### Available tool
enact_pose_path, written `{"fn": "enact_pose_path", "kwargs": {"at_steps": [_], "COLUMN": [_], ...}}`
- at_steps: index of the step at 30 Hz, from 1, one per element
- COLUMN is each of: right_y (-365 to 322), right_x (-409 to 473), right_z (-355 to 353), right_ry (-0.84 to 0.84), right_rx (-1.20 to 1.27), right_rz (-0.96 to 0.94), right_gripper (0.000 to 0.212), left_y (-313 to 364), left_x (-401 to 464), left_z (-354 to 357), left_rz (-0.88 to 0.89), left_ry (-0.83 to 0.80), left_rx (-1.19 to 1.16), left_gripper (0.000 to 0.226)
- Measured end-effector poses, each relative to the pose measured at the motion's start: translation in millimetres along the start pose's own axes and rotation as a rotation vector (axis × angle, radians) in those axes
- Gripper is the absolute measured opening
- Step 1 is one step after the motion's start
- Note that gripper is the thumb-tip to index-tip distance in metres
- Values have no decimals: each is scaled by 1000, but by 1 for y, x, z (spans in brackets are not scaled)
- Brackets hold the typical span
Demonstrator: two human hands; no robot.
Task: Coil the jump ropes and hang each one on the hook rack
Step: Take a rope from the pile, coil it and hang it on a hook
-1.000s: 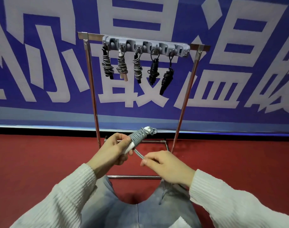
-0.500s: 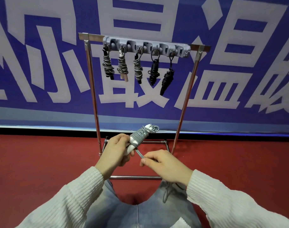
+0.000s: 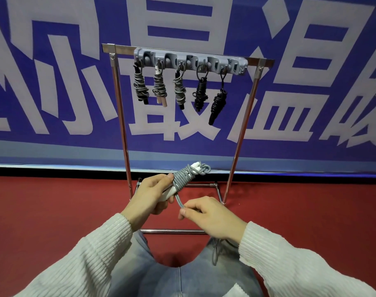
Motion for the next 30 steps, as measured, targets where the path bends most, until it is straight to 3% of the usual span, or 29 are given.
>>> {"fn": "enact_pose_path", "kwargs": {"at_steps": [4,7,10,12,13,15,19,22,27,30], "right_y": [9,10,-15,-40,-48,-53,-42,-20,12,11], "right_x": [3,4,1,5,9,18,24,21,-2,-7], "right_z": [-9,-15,-22,-37,-49,-71,-81,-63,-3,7], "right_ry": [111,122,-15,-66,-77,-121,-188,-149,-258,-155], "right_rx": [81,-36,-481,-672,-629,-294,202,429,1010,859], "right_rz": [31,8,-152,-252,-248,-169,-115,-34,311,250], "right_gripper": [23,24,23,20,18,12,6,7,19,33], "left_y": [-3,-7,-10,-3,2,18,35,29,19,12], "left_x": [5,16,20,13,6,-10,-29,-33,-35,-27], "left_z": [-2,-9,-7,6,16,32,34,29,28,20], "left_rz": [-74,-93,-69,39,115,263,364,304,124,53], "left_ry": [-49,23,85,21,-45,-149,-120,-135,-117,-1], "left_rx": [-88,-107,280,618,705,697,412,193,-232,-345], "left_gripper": [20,19,23,22,20,12,17,17,25,23]}}
Point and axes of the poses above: each hand's wrist, its own x-axis towards the middle knuckle, its own z-axis out of the palm, y = z × x, the point moved 6 cm from there along x, towards the middle knuckle, and after that the axes turned 8 degrees about x, right-handed, at the moved point
